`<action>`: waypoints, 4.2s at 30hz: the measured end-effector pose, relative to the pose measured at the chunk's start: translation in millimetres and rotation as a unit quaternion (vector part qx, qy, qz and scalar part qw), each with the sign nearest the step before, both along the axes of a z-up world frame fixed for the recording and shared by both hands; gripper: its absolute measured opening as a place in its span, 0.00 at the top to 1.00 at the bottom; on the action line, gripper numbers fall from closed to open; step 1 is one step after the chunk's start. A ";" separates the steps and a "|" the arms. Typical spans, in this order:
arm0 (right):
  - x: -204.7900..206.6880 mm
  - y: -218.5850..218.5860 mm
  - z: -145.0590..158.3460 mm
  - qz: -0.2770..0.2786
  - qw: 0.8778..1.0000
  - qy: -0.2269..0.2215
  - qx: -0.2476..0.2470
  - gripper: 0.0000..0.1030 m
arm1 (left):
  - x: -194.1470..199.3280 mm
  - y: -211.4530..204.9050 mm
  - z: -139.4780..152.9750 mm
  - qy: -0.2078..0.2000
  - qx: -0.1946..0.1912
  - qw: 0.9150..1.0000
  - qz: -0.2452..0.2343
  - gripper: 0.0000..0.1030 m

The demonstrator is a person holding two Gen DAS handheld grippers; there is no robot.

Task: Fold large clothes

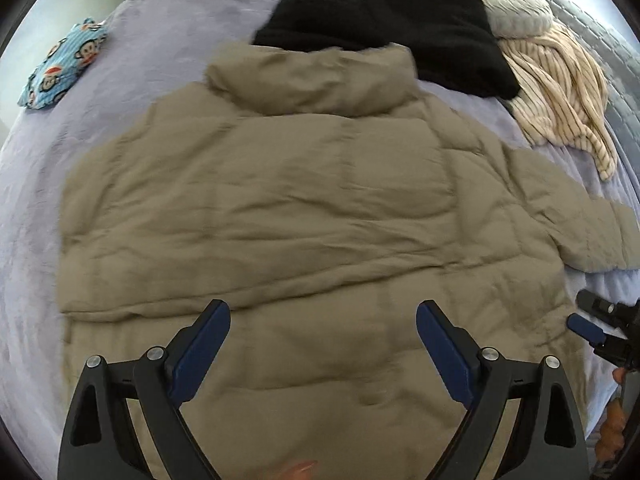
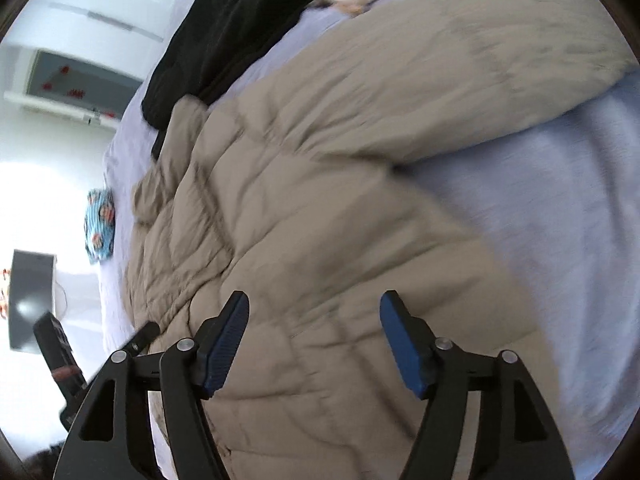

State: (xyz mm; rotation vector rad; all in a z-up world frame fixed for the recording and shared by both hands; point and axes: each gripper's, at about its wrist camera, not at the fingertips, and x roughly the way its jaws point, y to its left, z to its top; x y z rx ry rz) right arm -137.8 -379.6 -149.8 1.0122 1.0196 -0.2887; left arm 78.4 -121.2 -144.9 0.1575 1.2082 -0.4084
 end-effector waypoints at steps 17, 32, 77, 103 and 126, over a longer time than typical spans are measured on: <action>-88.3 -177.7 -12.8 -0.181 0.983 -0.018 0.007 0.00 | -39.3 -98.5 -17.6 0.035 0.027 0.999 -0.025 0.08; -89.9 -263.4 -37.1 -0.315 0.923 -0.152 0.158 0.13 | -38.5 -121.6 19.4 0.017 -0.011 0.999 -0.029 0.08; 199.1 68.7 -31.4 0.154 0.985 -0.033 0.063 0.66 | 35.0 75.3 -1.5 0.006 0.033 0.993 0.115 0.08; 225.8 169.9 19.4 0.344 0.936 -0.041 -0.067 0.22 | 80.2 150.6 39.7 -0.007 -0.190 0.974 0.126 0.08; 68.0 -89.8 -30.0 -0.004 0.996 -0.020 0.087 0.92 | 80.6 71.2 -5.5 0.064 -0.190 0.978 0.053 0.91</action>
